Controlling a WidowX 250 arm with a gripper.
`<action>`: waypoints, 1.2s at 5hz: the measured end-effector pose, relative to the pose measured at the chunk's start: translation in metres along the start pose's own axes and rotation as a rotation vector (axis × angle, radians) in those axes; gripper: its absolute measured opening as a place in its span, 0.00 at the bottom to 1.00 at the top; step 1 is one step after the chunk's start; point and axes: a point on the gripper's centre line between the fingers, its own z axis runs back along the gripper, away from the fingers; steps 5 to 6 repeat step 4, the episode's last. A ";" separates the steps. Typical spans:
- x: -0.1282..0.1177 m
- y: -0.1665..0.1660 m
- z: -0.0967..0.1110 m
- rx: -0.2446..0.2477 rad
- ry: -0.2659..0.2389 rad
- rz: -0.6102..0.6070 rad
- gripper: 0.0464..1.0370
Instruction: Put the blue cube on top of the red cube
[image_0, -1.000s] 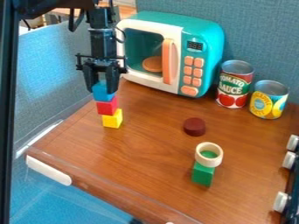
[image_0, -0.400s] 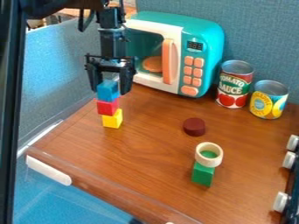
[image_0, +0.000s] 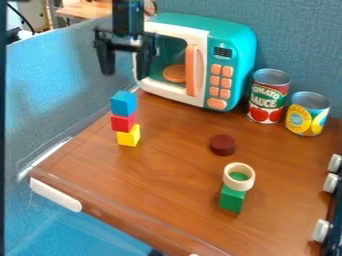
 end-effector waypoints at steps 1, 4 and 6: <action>-0.014 0.004 0.000 -0.029 0.014 -0.012 0.96; -0.070 -0.009 -0.001 0.163 -0.078 -0.115 0.96; -0.070 -0.009 -0.001 0.163 -0.078 -0.115 0.96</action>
